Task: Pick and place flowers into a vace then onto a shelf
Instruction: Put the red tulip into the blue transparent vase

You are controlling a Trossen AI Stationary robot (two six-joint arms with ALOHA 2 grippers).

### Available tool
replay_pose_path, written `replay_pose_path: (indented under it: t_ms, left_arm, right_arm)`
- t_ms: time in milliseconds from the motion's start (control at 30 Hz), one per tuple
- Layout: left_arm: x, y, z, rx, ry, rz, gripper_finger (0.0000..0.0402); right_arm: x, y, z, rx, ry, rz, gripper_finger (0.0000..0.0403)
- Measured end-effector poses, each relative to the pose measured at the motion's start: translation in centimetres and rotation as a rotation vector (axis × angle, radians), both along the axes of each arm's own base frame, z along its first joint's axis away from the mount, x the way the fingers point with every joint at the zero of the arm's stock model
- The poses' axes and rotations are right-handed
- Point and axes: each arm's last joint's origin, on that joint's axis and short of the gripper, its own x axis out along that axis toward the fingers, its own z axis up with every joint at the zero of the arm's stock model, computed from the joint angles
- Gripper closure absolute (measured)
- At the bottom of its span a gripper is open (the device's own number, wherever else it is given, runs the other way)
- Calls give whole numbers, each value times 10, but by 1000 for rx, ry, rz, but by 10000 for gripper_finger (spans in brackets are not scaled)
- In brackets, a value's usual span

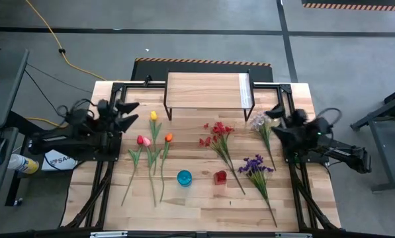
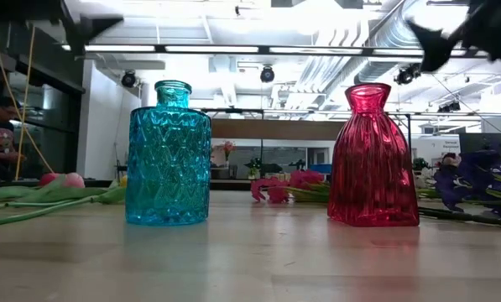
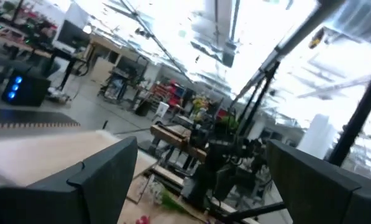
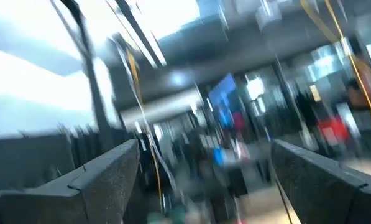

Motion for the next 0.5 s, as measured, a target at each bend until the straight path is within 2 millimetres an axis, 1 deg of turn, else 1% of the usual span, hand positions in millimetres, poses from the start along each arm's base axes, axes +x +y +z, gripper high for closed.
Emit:
replay_pose_path:
  t_ms: [133,233,300,367,433,500]
  left_arm:
    - [-6,0,35,12,105,30,16]
    - [-4,1,59,2,179,57,16]
    - [1,2,73,-2,234,60,16]
    - [8,2,87,-24,272,56,16]
    - [13,3,100,-61,317,52,16]
    - [19,3,111,-110,371,48,16]
  right_arm:
    - [-19,7,21,-110,-288,1,49]
    - [-31,12,29,-163,-434,0,49]
    - [-35,13,34,-164,-478,-12,49]
    - [-36,12,43,-136,-486,-37,49]
    - [-35,11,55,-99,-464,-69,49]
    - [-34,9,72,-78,-417,-107,49]
